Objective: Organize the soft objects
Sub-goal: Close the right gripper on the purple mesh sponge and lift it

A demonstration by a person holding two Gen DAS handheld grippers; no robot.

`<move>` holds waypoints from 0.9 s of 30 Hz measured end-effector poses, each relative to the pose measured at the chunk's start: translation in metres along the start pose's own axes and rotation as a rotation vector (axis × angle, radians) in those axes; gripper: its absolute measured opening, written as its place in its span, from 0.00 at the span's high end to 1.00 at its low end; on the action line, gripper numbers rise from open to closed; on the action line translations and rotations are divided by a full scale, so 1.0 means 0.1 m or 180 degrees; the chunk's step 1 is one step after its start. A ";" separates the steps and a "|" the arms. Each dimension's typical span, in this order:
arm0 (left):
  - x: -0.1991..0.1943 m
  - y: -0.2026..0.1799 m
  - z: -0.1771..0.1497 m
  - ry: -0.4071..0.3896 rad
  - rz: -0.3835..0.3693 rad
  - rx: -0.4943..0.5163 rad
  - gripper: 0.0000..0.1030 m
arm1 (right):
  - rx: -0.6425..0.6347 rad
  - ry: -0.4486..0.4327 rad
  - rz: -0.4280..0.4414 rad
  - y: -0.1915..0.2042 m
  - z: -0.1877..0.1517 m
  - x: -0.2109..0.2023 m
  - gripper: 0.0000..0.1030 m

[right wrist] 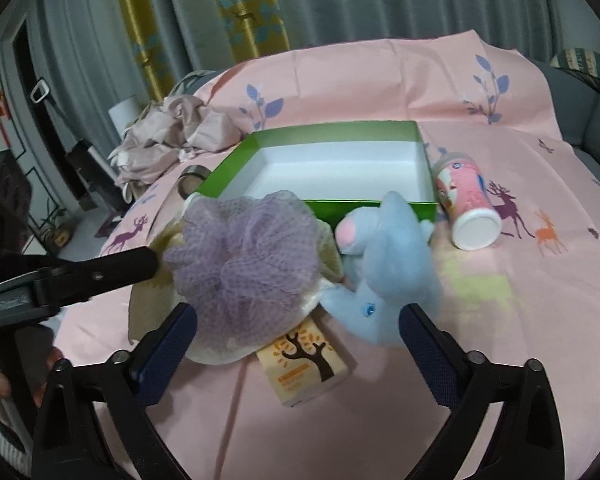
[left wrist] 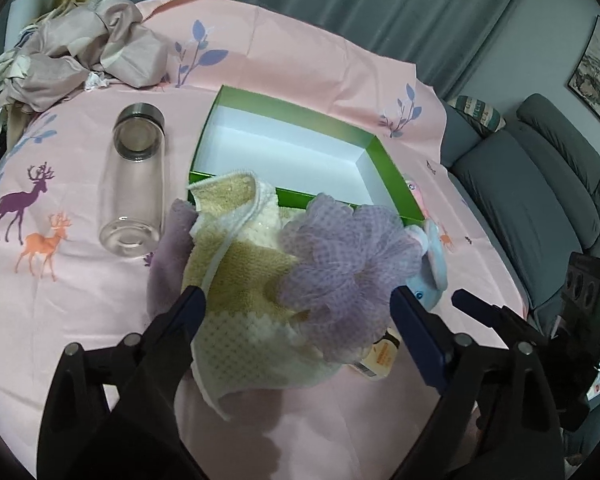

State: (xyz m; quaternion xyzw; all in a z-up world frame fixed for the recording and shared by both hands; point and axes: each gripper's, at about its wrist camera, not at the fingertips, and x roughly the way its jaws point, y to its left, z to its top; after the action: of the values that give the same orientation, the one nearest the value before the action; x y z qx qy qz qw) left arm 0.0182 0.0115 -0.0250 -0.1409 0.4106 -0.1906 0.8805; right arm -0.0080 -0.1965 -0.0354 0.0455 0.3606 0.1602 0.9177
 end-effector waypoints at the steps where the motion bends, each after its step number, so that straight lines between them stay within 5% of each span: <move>1: 0.03 0.00 0.00 0.0013 -0.0015 0.0020 0.21 | -0.0018 0.0019 0.0031 0.01 0.00 0.03 0.07; 10: 0.09 -0.04 0.04 -0.0015 -0.0196 0.0158 0.47 | -0.0053 0.0105 0.0286 0.04 0.03 0.24 0.35; 20: 0.31 -0.01 0.04 0.0243 -0.0369 0.0048 0.85 | -0.0086 0.0234 0.0347 0.06 0.07 0.44 0.66; 27: 0.27 -0.05 0.03 0.0230 -0.0594 -0.0041 0.92 | -0.0005 0.0163 0.0458 0.06 0.07 0.40 0.90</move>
State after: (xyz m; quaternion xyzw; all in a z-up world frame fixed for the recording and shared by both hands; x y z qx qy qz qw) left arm 0.0349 -0.0046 -0.0392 -0.1772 0.4284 -0.2740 0.8426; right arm 0.0229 -0.1773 -0.0546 0.0665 0.3796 0.2271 0.8944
